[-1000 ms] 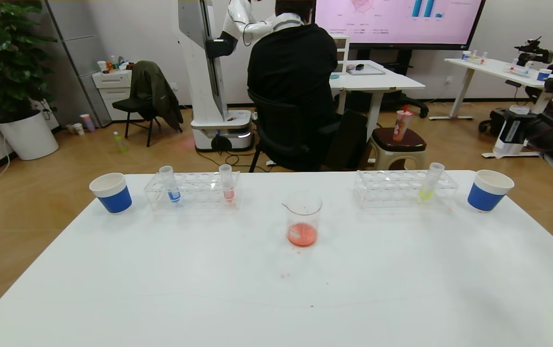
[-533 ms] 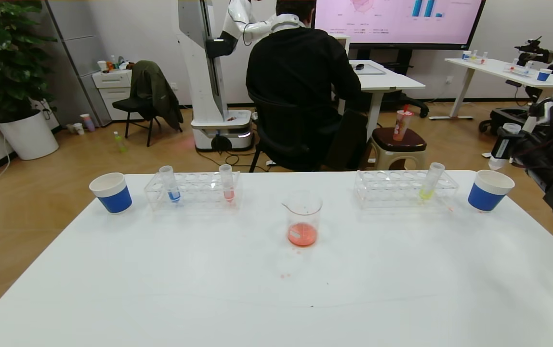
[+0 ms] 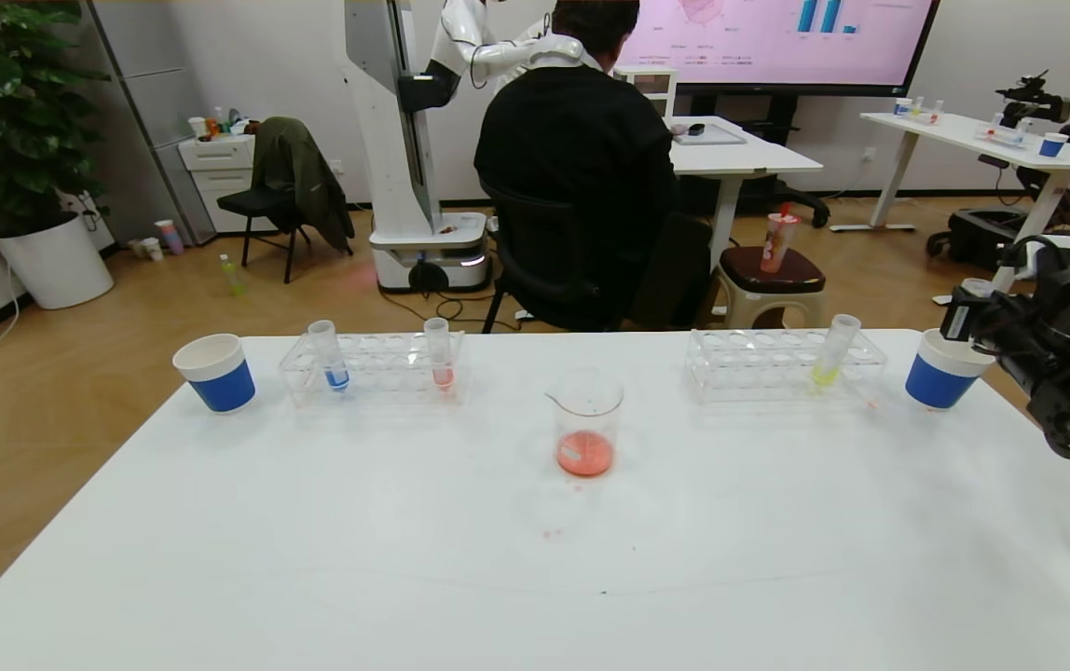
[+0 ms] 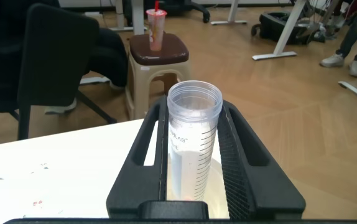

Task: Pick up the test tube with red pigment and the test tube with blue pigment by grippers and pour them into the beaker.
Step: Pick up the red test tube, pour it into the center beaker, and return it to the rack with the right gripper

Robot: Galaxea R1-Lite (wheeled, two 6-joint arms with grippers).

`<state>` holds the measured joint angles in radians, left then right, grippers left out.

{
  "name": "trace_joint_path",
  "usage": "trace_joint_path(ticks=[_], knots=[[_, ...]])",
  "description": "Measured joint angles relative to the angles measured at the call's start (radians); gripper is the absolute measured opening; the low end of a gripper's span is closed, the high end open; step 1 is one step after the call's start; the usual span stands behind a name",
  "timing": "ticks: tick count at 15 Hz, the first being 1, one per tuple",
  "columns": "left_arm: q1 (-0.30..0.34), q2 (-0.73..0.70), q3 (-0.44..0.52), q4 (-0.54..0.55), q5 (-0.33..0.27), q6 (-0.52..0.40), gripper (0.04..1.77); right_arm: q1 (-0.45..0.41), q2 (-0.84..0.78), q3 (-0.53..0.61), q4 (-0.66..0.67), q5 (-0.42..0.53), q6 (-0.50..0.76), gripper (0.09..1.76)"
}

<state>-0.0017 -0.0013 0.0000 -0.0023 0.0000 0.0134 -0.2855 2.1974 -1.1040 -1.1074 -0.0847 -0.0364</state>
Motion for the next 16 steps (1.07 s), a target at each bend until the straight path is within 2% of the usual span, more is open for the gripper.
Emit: trace_joint_path(ticks=[3, 9, 10, 11, 12, 13, 14, 16], knots=[[0.0, 0.0, 0.0, 0.0, 0.0, 0.0, 1.75, -0.008, 0.052, 0.01, -0.089, -0.001, 0.0, 0.51], [0.0, 0.0, 0.0, 0.0, 0.0, 0.0, 1.75, -0.019, 0.096, 0.024, -0.108, 0.01, 0.006, 0.53], [0.0, 0.0, 0.0, 0.0, 0.0, 0.0, 1.75, -0.02, 0.098, 0.024, -0.116, 0.01, 0.007, 0.7], [0.0, 0.0, 0.0, 0.0, 0.0, 0.0, 1.75, -0.02, 0.099, 0.025, -0.119, 0.009, 0.007, 1.0], [0.0, 0.0, 0.0, 0.0, 0.0, 0.0, 1.75, -0.018, 0.1, 0.024, -0.119, 0.009, 0.007, 1.41], [0.0, 0.0, 0.0, 0.0, 0.0, 0.0, 1.75, -0.014, 0.099, 0.025, -0.118, 0.009, 0.009, 1.63], [0.0, 0.0, 0.0, 0.0, 0.0, 0.0, 1.75, -0.009, 0.097, 0.026, -0.119, 0.009, 0.01, 1.74], [0.0, 0.0, 0.0, 0.0, 0.0, 0.001, 1.75, -0.005, 0.09, 0.031, -0.119, 0.009, 0.01, 1.74]])
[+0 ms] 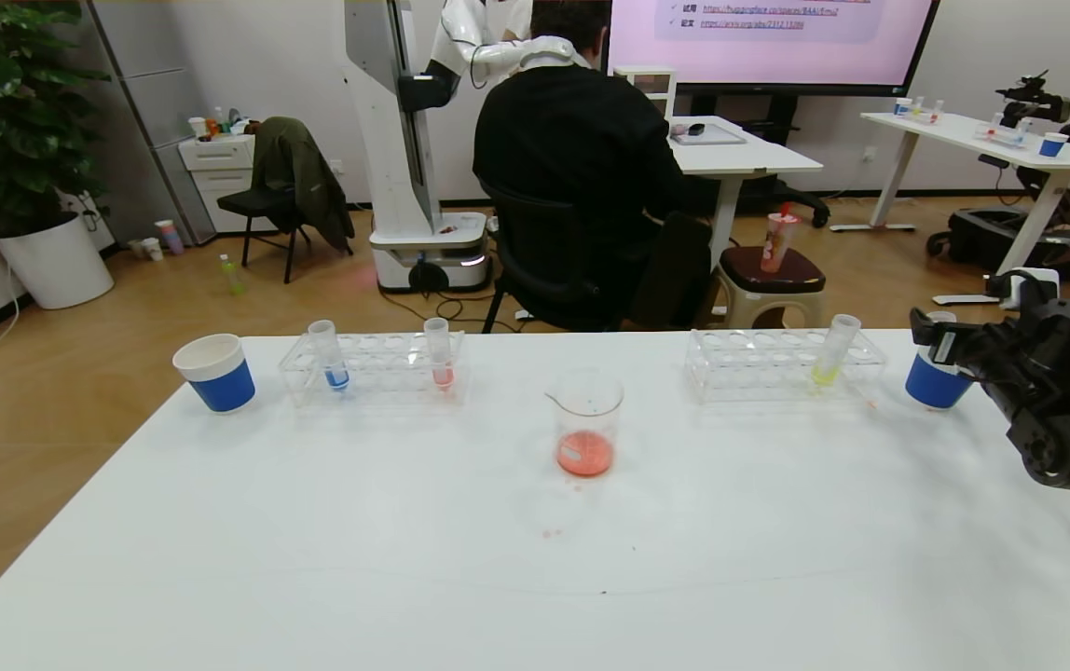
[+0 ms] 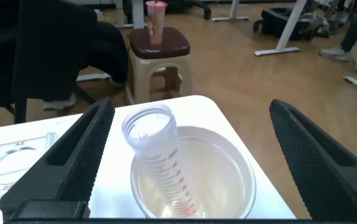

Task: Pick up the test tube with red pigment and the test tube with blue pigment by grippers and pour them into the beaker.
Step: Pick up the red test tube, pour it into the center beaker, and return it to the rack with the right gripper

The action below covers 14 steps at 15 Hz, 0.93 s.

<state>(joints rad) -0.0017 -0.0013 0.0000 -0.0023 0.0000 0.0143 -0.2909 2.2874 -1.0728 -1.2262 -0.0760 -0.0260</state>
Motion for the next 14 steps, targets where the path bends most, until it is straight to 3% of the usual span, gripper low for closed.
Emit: trace_joint_path(ticks=[3, 6, 11, 14], knots=[[0.0, 0.0, 0.0, 0.0, 0.0, -0.001, 1.75, 0.031, -0.047, 0.011, 0.002, 0.002, 0.007, 1.74], [0.0, 0.0, 0.0, 0.0, 0.0, -0.001, 1.75, 0.115, -0.149, 0.052, 0.01, 0.003, 0.023, 1.74], [0.0, 0.0, 0.0, 0.0, 0.0, 0.0, 1.75, 0.305, -0.394, 0.237, 0.012, 0.004, 0.026, 1.74], [0.0, 0.0, 0.0, 0.0, 0.0, -0.001, 1.75, 0.355, -0.563, 0.354, 0.015, 0.023, 0.026, 1.74]])
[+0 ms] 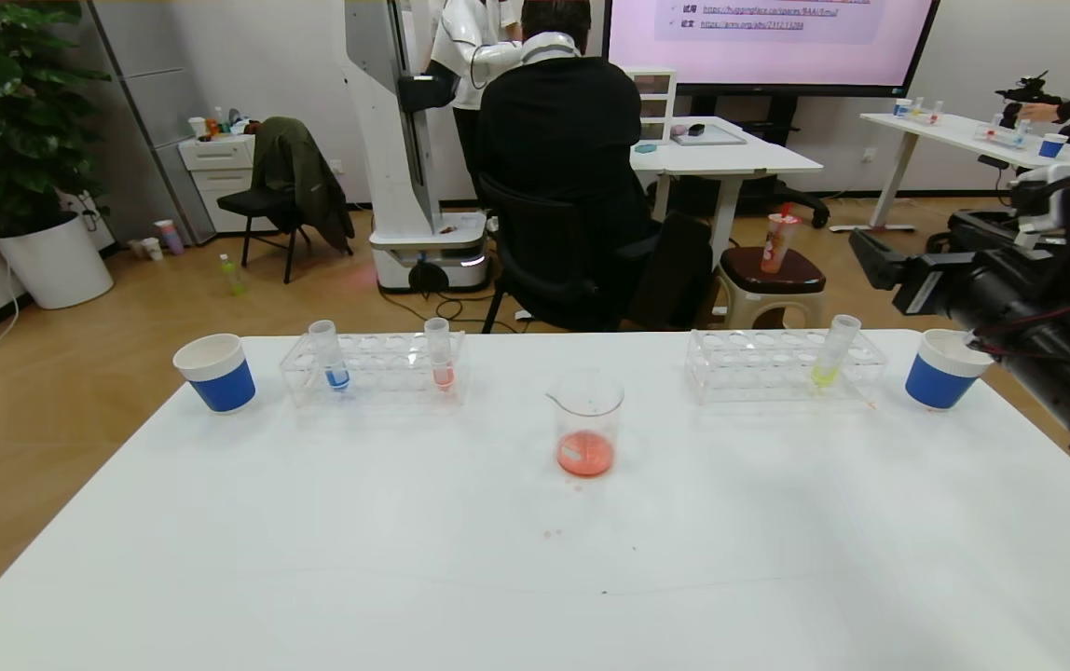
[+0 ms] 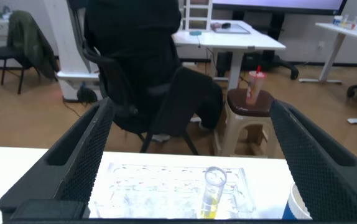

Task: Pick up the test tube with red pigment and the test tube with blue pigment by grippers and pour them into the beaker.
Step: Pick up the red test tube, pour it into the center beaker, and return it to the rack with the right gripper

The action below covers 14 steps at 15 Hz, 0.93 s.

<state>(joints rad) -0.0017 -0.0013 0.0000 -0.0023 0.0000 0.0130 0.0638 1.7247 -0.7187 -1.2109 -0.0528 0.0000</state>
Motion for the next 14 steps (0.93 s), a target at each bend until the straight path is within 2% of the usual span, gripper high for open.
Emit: trace_joint_path(ticks=[3, 5, 14], knots=[[0.0, 0.0, 0.0, 0.0, 0.0, 0.0, 1.75, 0.008, -0.211, 0.076, 0.074, 0.008, 0.0, 1.74], [0.0, 0.0, 0.0, 0.0, 0.0, 0.0, 1.75, 0.013, -0.383, 0.101, 0.181, 0.01, 0.0, 1.74], [0.0, 0.0, 0.0, 0.0, 0.0, 0.0, 1.75, 0.006, -1.22, 0.106, 0.848, 0.004, -0.044, 1.74]])
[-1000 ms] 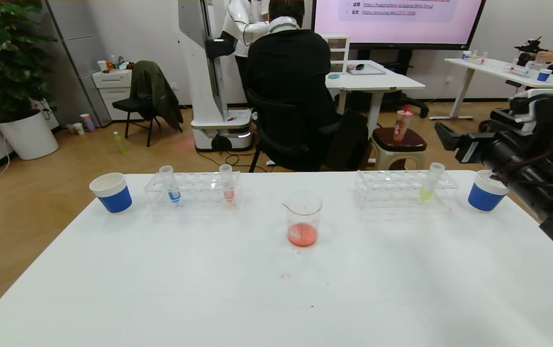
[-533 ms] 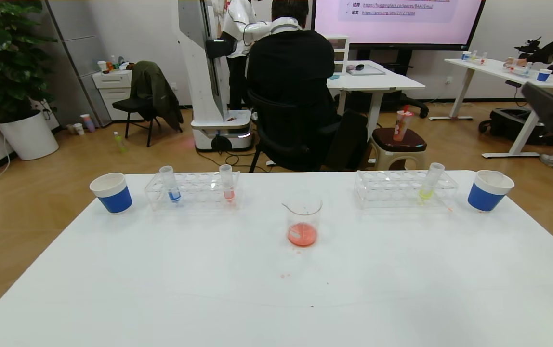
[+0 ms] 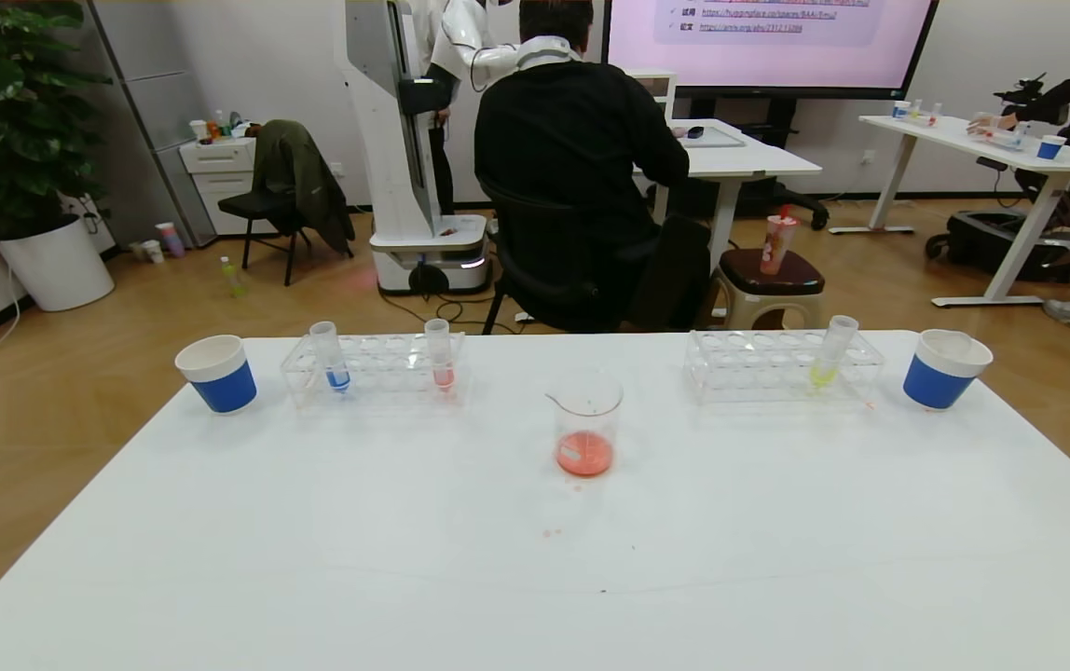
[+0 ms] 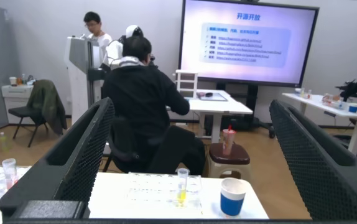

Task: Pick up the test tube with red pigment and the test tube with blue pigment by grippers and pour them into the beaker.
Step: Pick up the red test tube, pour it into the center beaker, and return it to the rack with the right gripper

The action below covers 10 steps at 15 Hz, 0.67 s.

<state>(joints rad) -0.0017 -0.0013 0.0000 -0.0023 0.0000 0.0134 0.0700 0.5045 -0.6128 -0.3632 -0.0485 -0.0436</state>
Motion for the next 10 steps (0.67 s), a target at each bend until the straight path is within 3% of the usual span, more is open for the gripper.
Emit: trace_joint_path(ticks=[3, 8, 10], knots=[[0.0, 0.0, 0.0, 0.0, 0.0, 0.0, 1.75, -0.027, -0.181, 0.005, 0.111, -0.058, -0.004, 1.74], [0.0, 0.0, 0.0, 0.0, 0.0, 0.0, 1.75, -0.048, -0.309, 0.055, 0.125, -0.032, -0.01, 1.74], [0.0, 0.0, 0.0, 0.0, 0.0, 0.0, 1.75, -0.057, -0.391, 0.104, 0.199, -0.001, -0.017, 1.74]])
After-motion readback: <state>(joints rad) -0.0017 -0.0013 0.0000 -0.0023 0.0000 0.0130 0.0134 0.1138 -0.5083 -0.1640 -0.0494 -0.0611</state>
